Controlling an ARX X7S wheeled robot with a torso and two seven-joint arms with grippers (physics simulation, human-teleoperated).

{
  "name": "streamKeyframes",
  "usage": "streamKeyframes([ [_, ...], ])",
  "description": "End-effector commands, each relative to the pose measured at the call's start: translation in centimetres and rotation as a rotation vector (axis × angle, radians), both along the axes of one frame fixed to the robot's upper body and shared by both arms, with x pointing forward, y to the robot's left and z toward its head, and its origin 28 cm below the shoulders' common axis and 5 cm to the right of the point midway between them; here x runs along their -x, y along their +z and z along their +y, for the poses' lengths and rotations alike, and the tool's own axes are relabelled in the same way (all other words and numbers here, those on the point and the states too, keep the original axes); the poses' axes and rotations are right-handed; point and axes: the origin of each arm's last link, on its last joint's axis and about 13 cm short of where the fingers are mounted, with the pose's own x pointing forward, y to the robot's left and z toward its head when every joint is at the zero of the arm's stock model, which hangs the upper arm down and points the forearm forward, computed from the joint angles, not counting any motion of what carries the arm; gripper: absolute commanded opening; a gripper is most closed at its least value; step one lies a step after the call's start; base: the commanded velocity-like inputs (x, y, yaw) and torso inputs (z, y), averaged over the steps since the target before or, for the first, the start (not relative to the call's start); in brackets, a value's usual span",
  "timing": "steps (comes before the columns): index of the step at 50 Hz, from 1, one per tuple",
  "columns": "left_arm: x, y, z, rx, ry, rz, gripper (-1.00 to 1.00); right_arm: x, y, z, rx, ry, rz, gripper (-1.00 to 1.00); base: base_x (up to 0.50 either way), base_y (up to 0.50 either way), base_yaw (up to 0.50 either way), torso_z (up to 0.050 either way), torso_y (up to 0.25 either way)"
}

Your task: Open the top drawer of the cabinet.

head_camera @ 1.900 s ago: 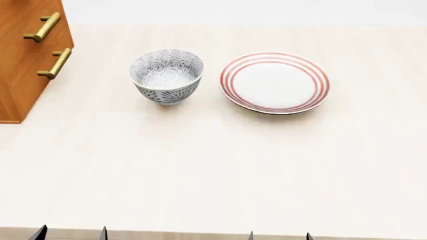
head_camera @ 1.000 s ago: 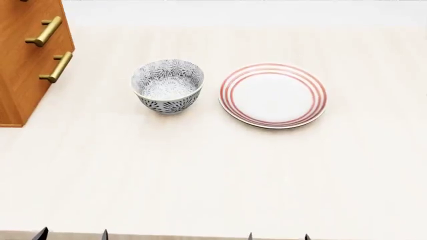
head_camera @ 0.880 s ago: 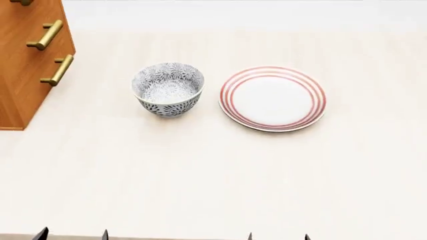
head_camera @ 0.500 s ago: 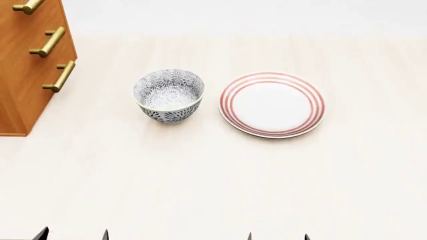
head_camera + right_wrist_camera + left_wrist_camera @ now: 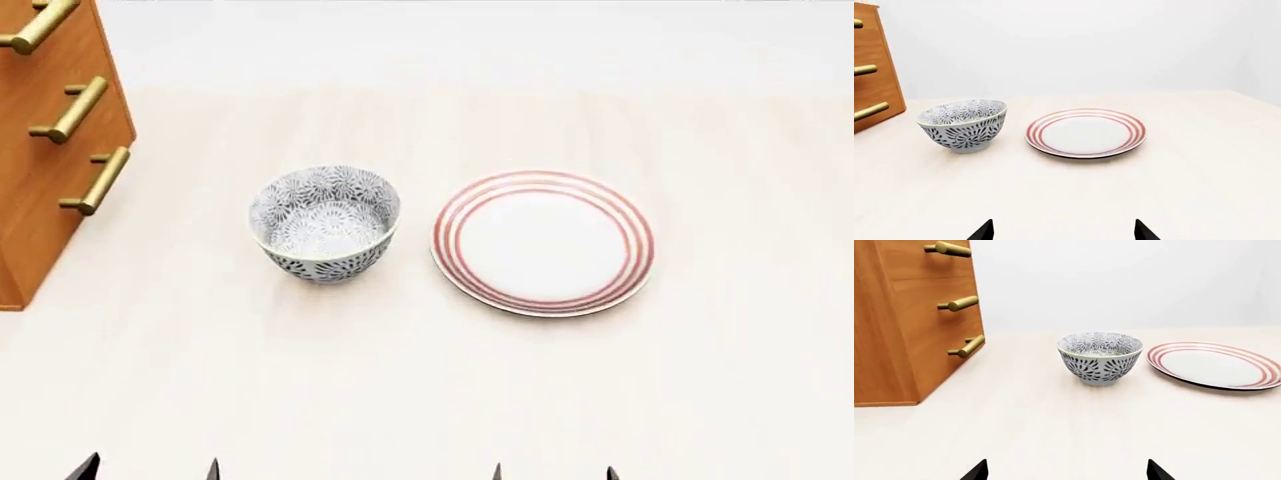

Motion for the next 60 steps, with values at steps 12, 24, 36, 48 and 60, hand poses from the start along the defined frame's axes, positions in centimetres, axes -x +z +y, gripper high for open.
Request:
streamKeyframes([
  [12,-0.14,0.03,-0.04,0.004,-0.007,-0.013,1.0,-0.1,0.1,-0.03,-0.013,0.004,-0.016,1.0,0.5,-0.06,0.0,0.0,0.0],
  [24,-0.05,0.02,-0.07,0.003,-0.011,-0.014,1.0,-0.05,-0.02,0.01,-0.011,0.011,-0.017,1.0,0.5,-0.06,0.0,0.0,0.0],
  [36,-0.01,0.02,-0.09,0.003,-0.014,-0.014,1.0,-0.01,0.04,0.07,-0.011,0.018,-0.021,1.0,0.5,-0.06,0.0,0.0,0.0],
  [48,0.0,0.04,-0.1,0.003,-0.015,-0.015,1.0,0.05,0.11,0.08,-0.01,0.022,-0.026,1.0,0.5,-0.03,0.0,0.0,0.001],
  [60,0.02,0.02,-0.1,0.002,-0.017,-0.016,1.0,0.12,0.17,0.17,-0.01,0.037,-0.049,1.0,0.12,0.06,0.0,0.0,0.0],
])
